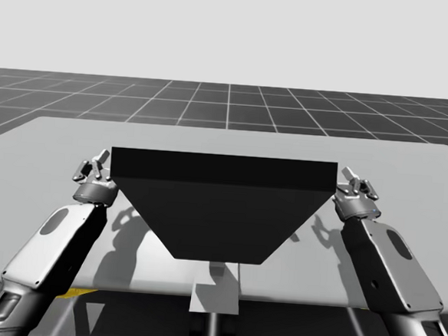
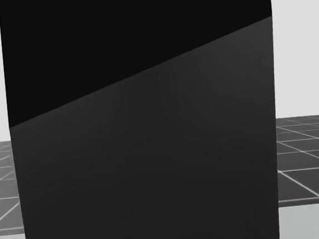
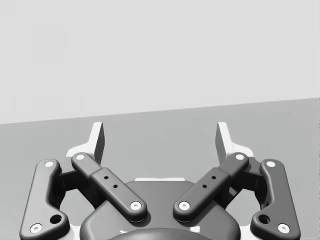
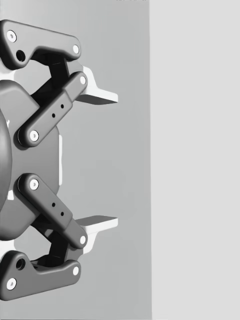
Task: Reach around the screen and pick up the object behind it.
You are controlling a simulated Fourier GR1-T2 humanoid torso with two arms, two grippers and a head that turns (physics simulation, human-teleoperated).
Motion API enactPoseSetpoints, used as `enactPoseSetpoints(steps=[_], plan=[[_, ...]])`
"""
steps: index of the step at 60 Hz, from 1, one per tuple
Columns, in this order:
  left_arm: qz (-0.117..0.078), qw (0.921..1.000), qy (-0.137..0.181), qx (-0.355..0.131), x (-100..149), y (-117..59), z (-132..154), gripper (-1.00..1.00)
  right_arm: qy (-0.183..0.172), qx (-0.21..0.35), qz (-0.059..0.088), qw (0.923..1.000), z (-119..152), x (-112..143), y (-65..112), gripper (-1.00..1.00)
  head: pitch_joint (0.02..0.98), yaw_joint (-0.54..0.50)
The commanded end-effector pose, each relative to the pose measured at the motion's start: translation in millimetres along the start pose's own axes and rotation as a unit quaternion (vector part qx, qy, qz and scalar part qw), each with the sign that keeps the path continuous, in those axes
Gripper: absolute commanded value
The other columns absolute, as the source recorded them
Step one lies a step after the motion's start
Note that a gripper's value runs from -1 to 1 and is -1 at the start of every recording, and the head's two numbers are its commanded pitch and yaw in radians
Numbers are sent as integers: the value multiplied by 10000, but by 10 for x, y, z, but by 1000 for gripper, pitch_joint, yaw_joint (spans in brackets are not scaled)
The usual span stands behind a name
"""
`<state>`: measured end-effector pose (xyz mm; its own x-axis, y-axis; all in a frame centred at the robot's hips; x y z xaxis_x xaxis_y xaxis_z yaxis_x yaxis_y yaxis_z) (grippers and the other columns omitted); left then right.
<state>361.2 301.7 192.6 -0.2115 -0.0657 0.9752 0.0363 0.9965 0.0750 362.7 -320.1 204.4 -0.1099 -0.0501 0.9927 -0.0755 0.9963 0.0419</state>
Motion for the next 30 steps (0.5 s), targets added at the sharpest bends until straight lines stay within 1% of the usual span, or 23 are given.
enactPoseSetpoints(steps=[1,3,4,5,6,7,8,10,11,12,13,15,16,18,19,20,22,23,24,25,26,27,30], plan=[[-49,9999,46,-86,-9,-27,3,-1000,-12,117,93,9999,43,-12,22,-1000,112,-38],[-34,9998,90,-153,-2,-31,10,-1000,-40,207,95,9997,47,7,30,-1000,114,-38],[-21,9997,121,-196,-2,-32,12,-1000,-45,266,63,9996,53,12,35,-1000,115,-38],[-24,9995,178,-263,0,-34,15,-1000,-43,417,0,9991,59,19,43,-1000,116,-37],[-38,9993,224,-308,1,-33,19,-1000,-24,509,-20,9987,62,22,47,-1000,117,-37],[-51,9988,304,-383,3,-33,27,-1000,0,626,2,9980,72,23,53,-1000,118,-37],[-45,9984,377,-420,10,-32,37,-1000,14,753,83,9971,85,30,58,-1000,119,-36],[26,9979,429,-479,25,-30,49,-1000,16,866,145,9961,103,37,67,-1000,122,-35],[66,9976,453,-523,34,-30,54,-1000,23,956,152,9953,111,42,69,-1000,123,-34],[146,9958,564,-707,67,-31,81,-1000,36,1168,89,9931,152,72,82,-1000,124,-31],[146,9952,588,-773,79,-32,92,-1000,21,1236,91,9923,165,81,87,-1000,125,-30],[117,9941,625,-884,105,-33,116,-1000,0,1336,142,9909,195,97,97,-1000,126,-29],[106,9919,672,-1076,153,-34,166,-1000,-12,1567,201,9874,243,121,111,-1000,128,-28],[120,9892,738,-1263,178,-37,203,-1000,-2,1685,188,9855,269,139,113,-1000,130,-27],[69,9877,759,-1362,190,-38,228,-1000,-8,1723,171,9849,282,147,118,-1000,130,-27],[-58,9850,779,-1541,220,-32,287,-1000,-18,1901,200,9816,321,162,127,-1000,132,-27],[-124,9827,810,-1661,232,-25,328,-1000,-24,2028,250,9789,345,165,129,-1000,134,-27],[-128,9805,845,-1770,237,-18,353,-1000,-27,2059,264,9782,354,167,126,-1000,135,-27],[-175,9778,862,-1902,249,-2,393,-1000,-47,2122,290,9768,375,168,125,-1000,136,-28],[-199,9773,855,-1930,251,9,410,-1000,-49,2148,299,9762,384,166,124,-1000,137,-28],[-219,9760,853,-1994,256,35,444,-1000,-38,2213,342,9746,409,158,121,-1000,138,-28],[-222,9733,872,-2110,262,61,478,-1000,-44,2303,385,9723,432,152,116,-1000,139,-28],[-204,9690,904,-2289,272,111,523,-1000,-54,2367,461,9705,469,136,103,-1000,140,-28]])
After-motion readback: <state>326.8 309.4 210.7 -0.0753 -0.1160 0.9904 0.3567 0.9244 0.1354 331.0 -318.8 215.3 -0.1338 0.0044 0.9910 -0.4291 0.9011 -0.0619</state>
